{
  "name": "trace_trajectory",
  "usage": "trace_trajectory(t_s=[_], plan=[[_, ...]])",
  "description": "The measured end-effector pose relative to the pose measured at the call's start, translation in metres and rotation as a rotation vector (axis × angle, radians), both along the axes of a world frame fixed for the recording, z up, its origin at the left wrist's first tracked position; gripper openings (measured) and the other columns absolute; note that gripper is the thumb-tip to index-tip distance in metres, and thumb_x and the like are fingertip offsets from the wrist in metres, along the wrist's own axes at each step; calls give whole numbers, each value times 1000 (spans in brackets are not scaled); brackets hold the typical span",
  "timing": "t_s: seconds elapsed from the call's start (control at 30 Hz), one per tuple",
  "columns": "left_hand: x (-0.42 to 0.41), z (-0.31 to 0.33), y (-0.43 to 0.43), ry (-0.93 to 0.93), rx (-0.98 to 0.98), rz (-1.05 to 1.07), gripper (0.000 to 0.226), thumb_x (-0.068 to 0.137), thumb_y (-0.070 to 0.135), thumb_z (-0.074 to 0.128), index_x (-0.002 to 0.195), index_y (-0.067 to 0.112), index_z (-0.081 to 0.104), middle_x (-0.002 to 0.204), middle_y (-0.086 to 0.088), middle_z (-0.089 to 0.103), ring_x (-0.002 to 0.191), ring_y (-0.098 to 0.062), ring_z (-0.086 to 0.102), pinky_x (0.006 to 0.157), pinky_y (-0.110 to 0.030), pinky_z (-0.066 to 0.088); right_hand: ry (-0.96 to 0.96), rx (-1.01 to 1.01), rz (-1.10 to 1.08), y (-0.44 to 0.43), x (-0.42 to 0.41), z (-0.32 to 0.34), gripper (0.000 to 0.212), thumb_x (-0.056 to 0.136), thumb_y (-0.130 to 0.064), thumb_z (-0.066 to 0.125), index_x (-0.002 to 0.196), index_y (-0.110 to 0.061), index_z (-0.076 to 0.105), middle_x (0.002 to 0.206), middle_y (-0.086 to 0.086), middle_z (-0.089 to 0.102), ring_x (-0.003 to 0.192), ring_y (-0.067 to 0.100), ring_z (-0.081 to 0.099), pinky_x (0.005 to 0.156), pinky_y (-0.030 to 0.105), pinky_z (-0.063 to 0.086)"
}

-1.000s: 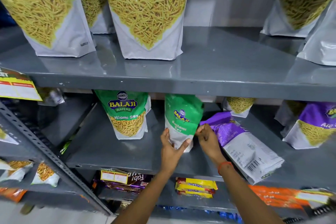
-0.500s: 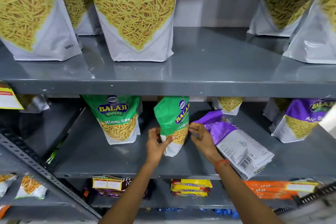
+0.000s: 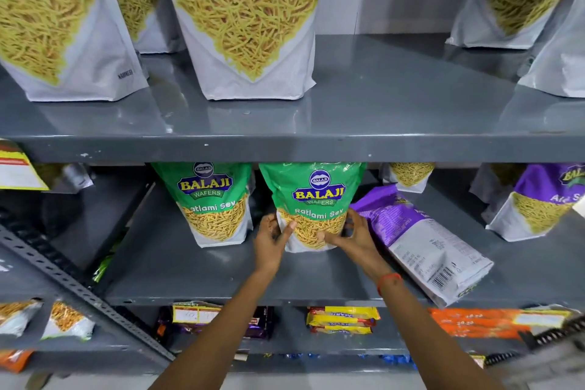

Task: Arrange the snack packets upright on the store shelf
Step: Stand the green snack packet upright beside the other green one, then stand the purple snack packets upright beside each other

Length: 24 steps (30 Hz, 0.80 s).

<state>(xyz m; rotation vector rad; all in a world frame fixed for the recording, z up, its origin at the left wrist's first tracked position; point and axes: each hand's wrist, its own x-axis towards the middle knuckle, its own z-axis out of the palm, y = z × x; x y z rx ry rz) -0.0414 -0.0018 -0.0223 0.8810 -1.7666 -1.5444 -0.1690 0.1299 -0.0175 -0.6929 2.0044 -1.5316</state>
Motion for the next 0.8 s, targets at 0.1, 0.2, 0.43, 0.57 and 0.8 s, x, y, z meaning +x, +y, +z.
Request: trace_trajectory(t_s=[0.1, 0.2, 0.43, 0.57, 0.8], plan=[[2, -2, 29, -98, -187, 132, 73, 88, 35, 54, 146, 19, 13, 153, 8, 18, 139, -6, 18, 110, -21, 22, 83, -115, -198, 9, 6, 7, 53, 61, -72, 64, 106, -48, 49, 121, 2, 51, 112, 18, 53, 94, 41, 52], [-6, 1, 66, -230, -601, 223, 71, 93, 42, 37, 145, 22, -6, 158, -1, -2, 144, -5, -7, 118, -20, -2, 380, -153, -332, 19, -3, 14, 35, 84, -52, 53, 108, -26, 54, 108, 2, 53, 98, 13, 51, 88, 39, 50], [-79, 0, 169, -350, -741, 63, 46, 92, 23, 48, 135, 8, 40, 142, -14, 47, 123, -34, 53, 92, -43, 51, 628, 470, -82, 76, -83, 31, 40, 98, -30, 31, 127, -9, 49, 136, 19, 49, 126, 31, 41, 106, 39, 26], [-111, 3, 195, -543, -325, 161, 33, 90, 25, 49, 117, 6, 51, 125, -22, 55, 99, -44, 61, 79, -49, 48, 397, 573, 35, 133, -130, 30, 41, 98, -33, 34, 127, -10, 50, 138, 20, 50, 127, 36, 44, 107, 40, 32], [-130, 3, 186, -373, -56, 234, 18, 77, 8, 67, 74, -10, 67, 84, -35, 69, 86, -42, 67, 76, -46, 52, 32, 598, 4, 165, -170, 20, 38, 95, -22, 41, 120, 4, 52, 125, 21, 57, 118, 32, 53, 82, 27, 43]])
